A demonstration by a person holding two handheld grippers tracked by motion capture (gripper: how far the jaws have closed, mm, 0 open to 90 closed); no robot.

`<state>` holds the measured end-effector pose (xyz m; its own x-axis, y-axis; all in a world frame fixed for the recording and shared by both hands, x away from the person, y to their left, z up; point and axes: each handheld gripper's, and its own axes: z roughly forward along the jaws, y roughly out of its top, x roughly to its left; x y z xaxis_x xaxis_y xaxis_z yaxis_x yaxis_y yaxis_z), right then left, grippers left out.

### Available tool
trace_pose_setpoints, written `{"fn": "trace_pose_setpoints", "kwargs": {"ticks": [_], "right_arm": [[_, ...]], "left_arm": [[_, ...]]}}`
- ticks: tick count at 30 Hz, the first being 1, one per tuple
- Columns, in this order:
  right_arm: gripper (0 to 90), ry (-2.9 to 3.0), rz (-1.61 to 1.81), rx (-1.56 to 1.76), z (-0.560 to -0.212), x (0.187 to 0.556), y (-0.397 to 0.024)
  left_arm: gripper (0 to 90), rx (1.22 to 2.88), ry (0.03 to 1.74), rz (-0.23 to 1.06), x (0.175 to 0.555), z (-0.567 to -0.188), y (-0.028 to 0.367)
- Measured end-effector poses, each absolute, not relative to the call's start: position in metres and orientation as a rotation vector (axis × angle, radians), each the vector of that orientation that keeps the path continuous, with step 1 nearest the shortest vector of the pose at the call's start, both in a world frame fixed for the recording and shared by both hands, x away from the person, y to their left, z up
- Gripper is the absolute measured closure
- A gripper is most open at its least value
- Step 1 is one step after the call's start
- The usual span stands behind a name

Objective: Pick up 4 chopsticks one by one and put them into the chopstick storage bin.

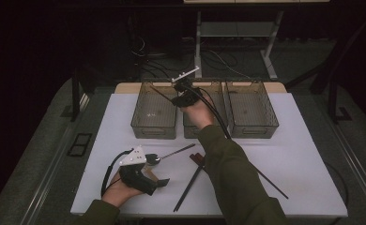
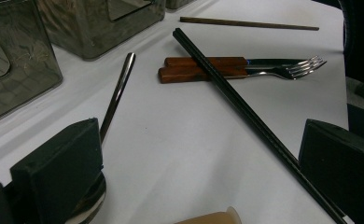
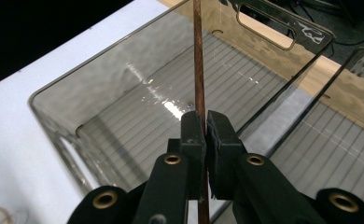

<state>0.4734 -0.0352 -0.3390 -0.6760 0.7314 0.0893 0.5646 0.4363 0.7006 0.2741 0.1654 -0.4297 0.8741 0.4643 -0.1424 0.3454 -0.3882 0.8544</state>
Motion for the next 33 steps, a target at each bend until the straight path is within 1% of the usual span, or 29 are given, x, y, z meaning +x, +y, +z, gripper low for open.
{"fn": "trace_pose_setpoints", "kwargs": {"ticks": [12,27,29,31,33], "right_arm": [[85.9,2.471,1.015,1.175,-0.356,0.497,-0.008],[85.7,2.467,0.959,1.208,-0.363,0.515,0.02],[84.5,2.471,0.959,1.204,-0.364,0.517,0.023],[74.3,2.457,0.97,1.187,-0.364,0.516,0.024],[68.1,2.449,0.994,1.183,-0.362,0.516,0.024]], "left_arm": [[0.0,2.012,0.591,0.143,0.274,-0.429,0.165],[0.0,2.013,0.581,0.144,0.276,-0.429,0.166],[0.0,2.011,0.579,0.145,0.276,-0.428,0.166],[0.0,2.009,0.576,0.143,0.276,-0.428,0.166],[0.0,2.01,0.575,0.145,0.276,-0.428,0.167]]}}
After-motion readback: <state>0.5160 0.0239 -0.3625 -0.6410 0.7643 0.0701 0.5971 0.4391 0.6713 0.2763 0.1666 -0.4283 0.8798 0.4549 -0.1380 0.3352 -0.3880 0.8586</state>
